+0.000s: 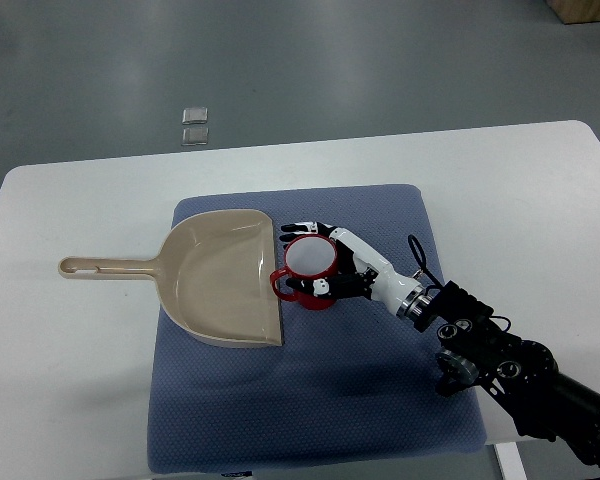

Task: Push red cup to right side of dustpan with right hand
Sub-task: 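Push the red mug with the right hand toward the dustpan, then hold the red mug against the dustpan's edge with the right hand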

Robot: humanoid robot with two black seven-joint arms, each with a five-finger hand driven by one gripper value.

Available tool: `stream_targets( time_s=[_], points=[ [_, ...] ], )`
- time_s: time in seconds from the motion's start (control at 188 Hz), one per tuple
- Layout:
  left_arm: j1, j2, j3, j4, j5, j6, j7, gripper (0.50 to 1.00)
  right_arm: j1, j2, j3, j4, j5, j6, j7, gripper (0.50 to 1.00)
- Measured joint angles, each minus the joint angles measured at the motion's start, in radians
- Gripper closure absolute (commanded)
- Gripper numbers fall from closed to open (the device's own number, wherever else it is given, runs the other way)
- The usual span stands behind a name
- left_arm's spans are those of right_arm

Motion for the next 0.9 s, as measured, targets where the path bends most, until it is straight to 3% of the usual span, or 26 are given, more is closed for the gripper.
stream_targets(
  time_s=[0.899],
  points=[
    [0.000, 0.000, 0.000, 0.000, 0.000, 0.000, 0.000, 0.500, 0.010, 0.000, -0.066, 0.038, 0.006, -0.022, 0.000, 0.707]
  ],
)
